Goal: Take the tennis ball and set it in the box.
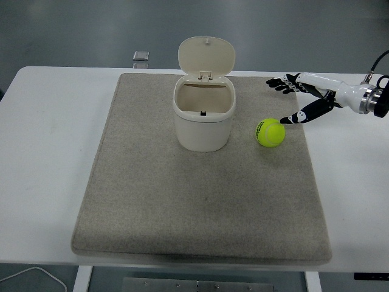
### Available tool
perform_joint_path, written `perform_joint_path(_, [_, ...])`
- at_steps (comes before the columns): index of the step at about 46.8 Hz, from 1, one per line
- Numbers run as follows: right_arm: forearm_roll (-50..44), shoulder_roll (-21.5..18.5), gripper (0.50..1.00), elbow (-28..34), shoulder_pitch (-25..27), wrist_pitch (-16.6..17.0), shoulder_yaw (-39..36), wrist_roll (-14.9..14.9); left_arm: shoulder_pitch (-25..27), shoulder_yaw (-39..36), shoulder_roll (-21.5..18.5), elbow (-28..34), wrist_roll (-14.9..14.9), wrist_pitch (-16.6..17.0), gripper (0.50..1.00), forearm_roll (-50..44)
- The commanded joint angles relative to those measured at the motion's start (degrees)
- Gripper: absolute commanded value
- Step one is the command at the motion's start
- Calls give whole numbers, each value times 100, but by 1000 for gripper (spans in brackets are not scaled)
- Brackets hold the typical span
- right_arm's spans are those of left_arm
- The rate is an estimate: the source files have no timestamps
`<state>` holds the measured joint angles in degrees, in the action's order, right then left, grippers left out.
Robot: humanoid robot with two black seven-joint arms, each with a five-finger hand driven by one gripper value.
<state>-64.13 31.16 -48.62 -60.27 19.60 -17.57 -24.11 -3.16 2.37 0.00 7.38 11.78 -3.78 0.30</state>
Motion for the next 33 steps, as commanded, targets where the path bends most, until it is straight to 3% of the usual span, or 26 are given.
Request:
perform_joint_path(1, [-266, 13, 928, -95, -11, -9, 87, -76, -1, 0, 0, 0, 0, 1, 992, 5])
perform_joint_path(19, [-908, 4, 928, -376, 15, -106, 157, -85, -1, 0, 0, 0, 0, 0, 992, 5])
perform_joint_path(28, [-1260, 4, 926, -376, 7, -659, 561, -85, -1, 0, 0, 0, 0, 1, 992, 5])
perform_joint_path(33, [-1269, 4, 926, -376, 7, -730, 623, -85, -1, 0, 0, 0, 0, 1, 992, 5])
